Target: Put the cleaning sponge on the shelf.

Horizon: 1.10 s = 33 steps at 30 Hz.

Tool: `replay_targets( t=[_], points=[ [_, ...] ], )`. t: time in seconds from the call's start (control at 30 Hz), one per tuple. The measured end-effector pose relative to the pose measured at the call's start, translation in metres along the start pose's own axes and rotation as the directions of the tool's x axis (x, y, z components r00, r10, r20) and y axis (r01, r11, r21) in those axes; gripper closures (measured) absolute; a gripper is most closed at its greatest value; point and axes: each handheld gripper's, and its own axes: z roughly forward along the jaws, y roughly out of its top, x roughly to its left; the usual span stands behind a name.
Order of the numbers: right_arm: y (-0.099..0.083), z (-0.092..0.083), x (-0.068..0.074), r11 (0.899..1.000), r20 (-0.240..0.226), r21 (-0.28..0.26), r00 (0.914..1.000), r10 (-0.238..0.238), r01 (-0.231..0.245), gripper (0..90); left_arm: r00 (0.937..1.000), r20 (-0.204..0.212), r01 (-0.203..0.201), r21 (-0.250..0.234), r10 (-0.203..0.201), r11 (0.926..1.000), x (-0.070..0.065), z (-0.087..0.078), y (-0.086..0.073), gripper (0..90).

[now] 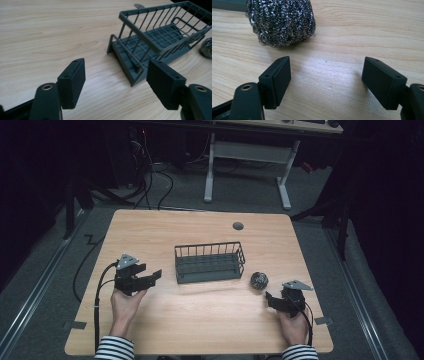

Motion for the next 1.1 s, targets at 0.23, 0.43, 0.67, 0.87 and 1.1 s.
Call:
replay_targets(
  t=[0.23, 0.43, 0.67, 0.87, 1.1],
  points=[
    [0.0, 0.0, 0.0, 1.0, -0.001, 0.0, 1.0, -0.001, 0.001, 23.5, 0.9991, 0.04, -0.009, -0.022, 0.01, 0.9997, -0.011, 0.005, 0.024, 29.1],
    [0.0, 0.0, 0.0, 1.0, -0.002, -0.001, 1.0, -0.002, 0.002, 23.6, 0.9985, 0.052, -0.016, -0.017, 0.017, 0.9997, -0.019, 0.015, 0.039, 26.7],
    [0.0, 0.0, 0.0, 1.0, -0.005, 0.0, 1.0, -0.005, 0.005, 23.6, 0.9988, 0.033, -0.036, 0.028, 0.035, 0.999, -0.027, 0.035, 0.05, 26.8],
    [0.0, 0.0, 0.0, 1.0, -0.007, 0.001, 1.0, -0.006, 0.006, 23.7, 0.9993, 0.005, -0.037, 0.097, 0.037, 0.9945, -0.028, 0.057, 0.047, 29.5],
    [0.0, 0.0, 0.001, 1.0, -0.007, 0.002, 1.0, -0.006, 0.006, 23.6, 0.998, 0.006, -0.063, 0.13, 0.063, 0.9895, -0.034, 0.064, 0.044, 36.7]
  ],
)
